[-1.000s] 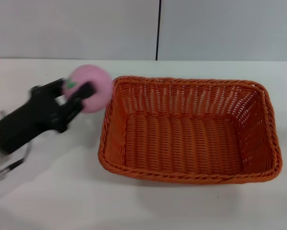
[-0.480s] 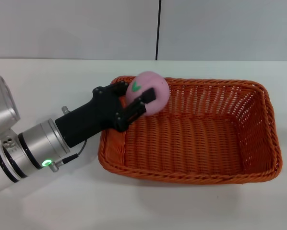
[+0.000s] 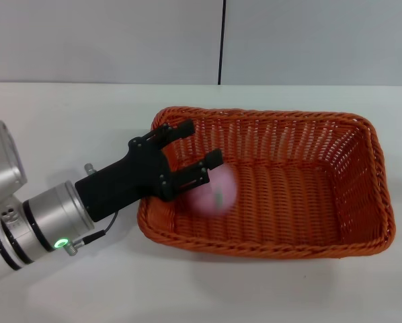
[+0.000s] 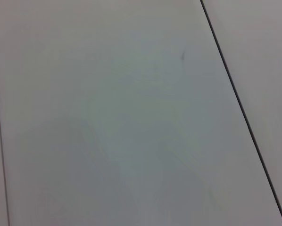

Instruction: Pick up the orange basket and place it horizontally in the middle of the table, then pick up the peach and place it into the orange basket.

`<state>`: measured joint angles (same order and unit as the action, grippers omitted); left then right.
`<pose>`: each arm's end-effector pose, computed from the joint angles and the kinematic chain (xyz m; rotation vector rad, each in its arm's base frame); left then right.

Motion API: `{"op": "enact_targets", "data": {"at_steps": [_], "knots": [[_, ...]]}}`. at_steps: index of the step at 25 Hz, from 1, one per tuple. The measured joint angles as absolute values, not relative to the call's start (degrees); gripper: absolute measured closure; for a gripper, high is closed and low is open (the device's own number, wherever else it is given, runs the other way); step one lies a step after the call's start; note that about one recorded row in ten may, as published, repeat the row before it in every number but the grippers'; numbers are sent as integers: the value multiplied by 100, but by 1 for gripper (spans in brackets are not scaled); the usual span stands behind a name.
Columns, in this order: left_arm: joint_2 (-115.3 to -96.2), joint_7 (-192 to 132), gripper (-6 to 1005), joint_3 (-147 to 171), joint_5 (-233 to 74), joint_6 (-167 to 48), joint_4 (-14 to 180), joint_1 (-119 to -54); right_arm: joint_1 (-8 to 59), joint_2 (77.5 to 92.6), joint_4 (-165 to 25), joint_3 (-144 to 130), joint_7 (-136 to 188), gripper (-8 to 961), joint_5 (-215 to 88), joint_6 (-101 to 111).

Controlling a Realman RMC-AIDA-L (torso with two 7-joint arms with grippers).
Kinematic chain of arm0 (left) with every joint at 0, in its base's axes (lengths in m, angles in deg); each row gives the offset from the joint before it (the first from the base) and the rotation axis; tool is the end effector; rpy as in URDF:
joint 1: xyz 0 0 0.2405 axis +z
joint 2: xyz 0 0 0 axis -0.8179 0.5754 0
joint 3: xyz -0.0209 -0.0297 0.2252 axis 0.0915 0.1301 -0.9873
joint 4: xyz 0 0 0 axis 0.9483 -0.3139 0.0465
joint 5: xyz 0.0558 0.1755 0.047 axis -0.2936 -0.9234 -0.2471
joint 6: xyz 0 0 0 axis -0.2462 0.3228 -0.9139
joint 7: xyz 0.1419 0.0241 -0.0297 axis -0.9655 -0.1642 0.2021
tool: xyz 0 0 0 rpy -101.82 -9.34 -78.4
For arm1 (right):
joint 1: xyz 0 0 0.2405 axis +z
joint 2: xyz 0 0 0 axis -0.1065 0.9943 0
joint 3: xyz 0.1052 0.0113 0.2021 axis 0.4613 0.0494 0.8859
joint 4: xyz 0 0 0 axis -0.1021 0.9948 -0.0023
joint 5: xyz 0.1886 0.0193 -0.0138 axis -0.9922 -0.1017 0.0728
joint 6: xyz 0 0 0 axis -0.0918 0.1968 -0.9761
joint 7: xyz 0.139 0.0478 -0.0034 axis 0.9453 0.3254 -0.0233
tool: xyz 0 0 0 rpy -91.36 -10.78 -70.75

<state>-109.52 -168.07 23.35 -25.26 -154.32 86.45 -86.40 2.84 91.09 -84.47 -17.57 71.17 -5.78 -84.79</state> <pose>-0.2151 0.2626 -0.0527 -2.4468 -0.5708 -1.1641 0.3226 0.2136 0.1016 -1.5383 0.5135 1.1212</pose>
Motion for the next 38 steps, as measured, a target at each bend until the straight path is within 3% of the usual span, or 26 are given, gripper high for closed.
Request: {"op": "enact_targets", "data": {"at_steps": [1, 2, 10, 17, 22, 38], "knots": [[-10934, -16808, 370, 2370, -2546, -15453, 8648, -8573, 284, 9108, -8452, -1749, 7117, 313, -578, -8478], [-10916, -16809, 183, 2394, -2548, -15538, 8617, -8472, 285, 9104, -8460, -1699, 7116, 313, -578, -8473], [-10909, -16874, 185, 3135, -2502, -15566, 8406, -8082, 280, 9123, -8383, -1102, 7095, 313, -578, -8398], [-10929, -18387, 186, 5443, -2492, -15642, 8648, -7020, 340, 9120, -7835, -270, 6536, 313, -579, -8153], [-10947, -19005, 186, 6077, -2492, -15645, 8825, -6625, 437, 9123, -7632, -3, 6365, 314, -579, -7962], [-10959, -19447, 186, 6186, -2494, -15572, 8900, -6445, 468, 9128, -7447, 20, 6349, 314, -578, -7814]]}}
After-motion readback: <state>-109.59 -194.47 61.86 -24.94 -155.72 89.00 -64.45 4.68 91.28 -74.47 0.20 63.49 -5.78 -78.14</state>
